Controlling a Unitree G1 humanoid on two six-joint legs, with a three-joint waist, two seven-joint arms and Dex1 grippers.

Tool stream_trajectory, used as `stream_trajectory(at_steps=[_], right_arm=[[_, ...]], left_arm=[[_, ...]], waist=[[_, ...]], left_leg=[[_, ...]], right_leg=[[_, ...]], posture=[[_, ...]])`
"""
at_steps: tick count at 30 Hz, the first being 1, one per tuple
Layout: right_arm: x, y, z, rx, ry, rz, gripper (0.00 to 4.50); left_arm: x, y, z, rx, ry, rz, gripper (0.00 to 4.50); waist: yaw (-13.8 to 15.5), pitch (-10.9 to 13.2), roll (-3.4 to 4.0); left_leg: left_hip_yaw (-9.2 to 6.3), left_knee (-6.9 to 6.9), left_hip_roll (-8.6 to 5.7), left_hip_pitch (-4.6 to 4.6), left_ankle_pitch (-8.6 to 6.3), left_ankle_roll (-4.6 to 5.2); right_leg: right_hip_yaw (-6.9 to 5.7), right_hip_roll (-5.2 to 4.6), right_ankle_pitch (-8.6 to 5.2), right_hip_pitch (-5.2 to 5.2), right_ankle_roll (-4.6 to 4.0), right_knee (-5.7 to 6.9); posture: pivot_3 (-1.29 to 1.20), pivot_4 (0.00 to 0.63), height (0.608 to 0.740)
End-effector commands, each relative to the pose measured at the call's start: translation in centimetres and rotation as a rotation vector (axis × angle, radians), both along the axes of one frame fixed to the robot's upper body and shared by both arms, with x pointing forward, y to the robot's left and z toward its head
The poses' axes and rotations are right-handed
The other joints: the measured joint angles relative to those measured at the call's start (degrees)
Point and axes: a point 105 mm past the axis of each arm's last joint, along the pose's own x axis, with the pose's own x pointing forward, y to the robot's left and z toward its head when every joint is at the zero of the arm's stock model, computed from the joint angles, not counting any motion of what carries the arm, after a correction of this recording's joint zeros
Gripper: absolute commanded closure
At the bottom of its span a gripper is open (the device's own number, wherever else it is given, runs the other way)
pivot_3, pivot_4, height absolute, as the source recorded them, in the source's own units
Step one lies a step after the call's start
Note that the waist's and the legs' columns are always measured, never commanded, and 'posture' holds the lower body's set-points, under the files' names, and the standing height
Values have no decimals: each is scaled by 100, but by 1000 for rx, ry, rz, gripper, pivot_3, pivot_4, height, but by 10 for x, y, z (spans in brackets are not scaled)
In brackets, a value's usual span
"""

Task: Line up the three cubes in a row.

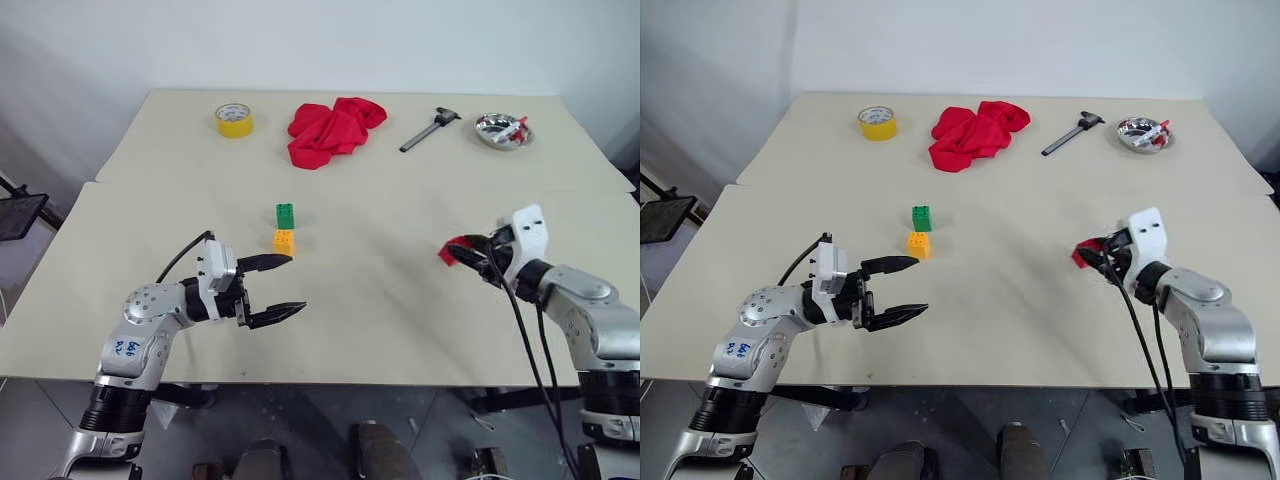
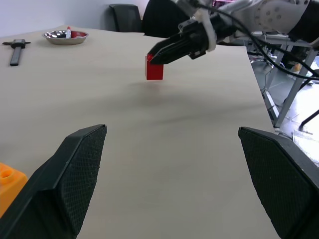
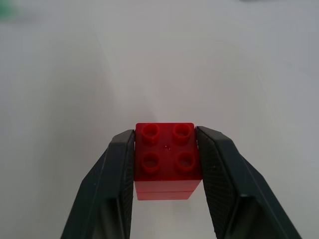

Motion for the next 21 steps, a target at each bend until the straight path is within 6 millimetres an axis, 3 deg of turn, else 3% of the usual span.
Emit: stream_trajectory(at_steps=[1, 4, 11, 21], right_arm=[[-28, 26, -12, -222, -23, 376, 3039], [-33, 24, -32, -300, -3, 495, 3039], [-30, 21, -45, -291, -43, 618, 3039], [-14, 21, -35, -216, -10, 675, 3039]], left_arm=[[-6, 1, 8, 3, -38, -1, 0], [-8, 1, 7, 9, -32, -11, 0], [-11, 8, 6, 46, -20, -25, 0], [-12, 11, 9, 51, -23, -14, 0]], waist=[[1, 0, 0], [16, 1, -3], [-6, 2, -6], [-6, 2, -6]], left_leg=[[0, 0, 0, -1, -1, 0], [2, 1, -6, -1, -4, 2], [3, 6, -3, 7, -6, 5], [1, 8, -6, 8, -5, 4]], right_leg=[[0, 0, 0, 1, 1, -3], [-1, -3, 5, 7, 9, -17], [-6, -15, 8, 15, 13, -20], [-16, -43, 10, 16, 9, -19]], posture=[[0, 150, 740], [0, 150, 740], [0, 150, 740], [0, 150, 740]])
